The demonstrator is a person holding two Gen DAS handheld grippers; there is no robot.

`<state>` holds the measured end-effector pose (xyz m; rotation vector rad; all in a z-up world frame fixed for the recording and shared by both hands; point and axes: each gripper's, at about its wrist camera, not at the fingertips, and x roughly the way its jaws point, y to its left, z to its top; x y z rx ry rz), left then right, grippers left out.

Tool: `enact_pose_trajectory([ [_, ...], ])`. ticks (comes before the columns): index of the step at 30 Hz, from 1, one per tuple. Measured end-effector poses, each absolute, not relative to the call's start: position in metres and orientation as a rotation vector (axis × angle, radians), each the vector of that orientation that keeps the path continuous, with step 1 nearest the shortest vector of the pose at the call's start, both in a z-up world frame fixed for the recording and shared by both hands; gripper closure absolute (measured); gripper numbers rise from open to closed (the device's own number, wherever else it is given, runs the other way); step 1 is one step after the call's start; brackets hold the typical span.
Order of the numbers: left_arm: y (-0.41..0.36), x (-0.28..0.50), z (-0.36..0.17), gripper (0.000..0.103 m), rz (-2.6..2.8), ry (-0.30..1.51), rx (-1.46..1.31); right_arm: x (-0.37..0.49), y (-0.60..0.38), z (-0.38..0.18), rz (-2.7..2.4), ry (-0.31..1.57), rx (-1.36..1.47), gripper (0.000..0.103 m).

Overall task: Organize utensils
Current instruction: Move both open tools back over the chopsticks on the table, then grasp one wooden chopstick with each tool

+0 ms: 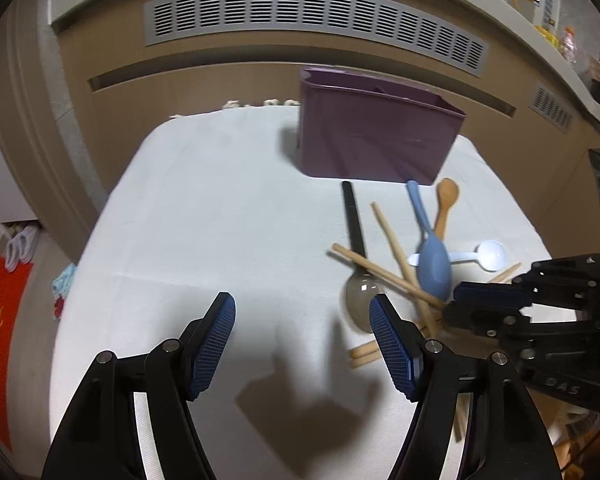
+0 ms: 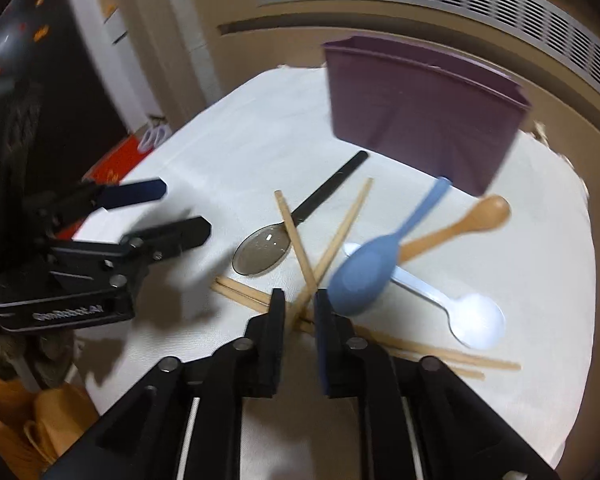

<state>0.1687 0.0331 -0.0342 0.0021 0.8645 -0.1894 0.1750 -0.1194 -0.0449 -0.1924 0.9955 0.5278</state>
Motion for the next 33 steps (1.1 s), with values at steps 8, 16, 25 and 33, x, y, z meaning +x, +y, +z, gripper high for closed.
enact_pose_trajectory([
  [8,0.029,0.161,-0.031,0.033,-0.197,0.862,0.023,0.195,-0.120,-0.067,0.540,1.089,-0.162,0.090],
  [16,0.003,0.159,-0.032,0.033,-0.252,0.882,0.062,0.181,-0.166,-0.042,0.498,1.016,-0.032,0.097],
  [25,-0.040,0.164,-0.045,0.047,-0.417,0.989,0.023,0.175,-0.227,-0.033,0.316,0.936,0.019,0.097],
  [33,-0.050,0.191,-0.063,0.065,-0.324,1.104,-0.042,0.161,-0.237,-0.049,0.285,0.921,0.008,0.097],
])
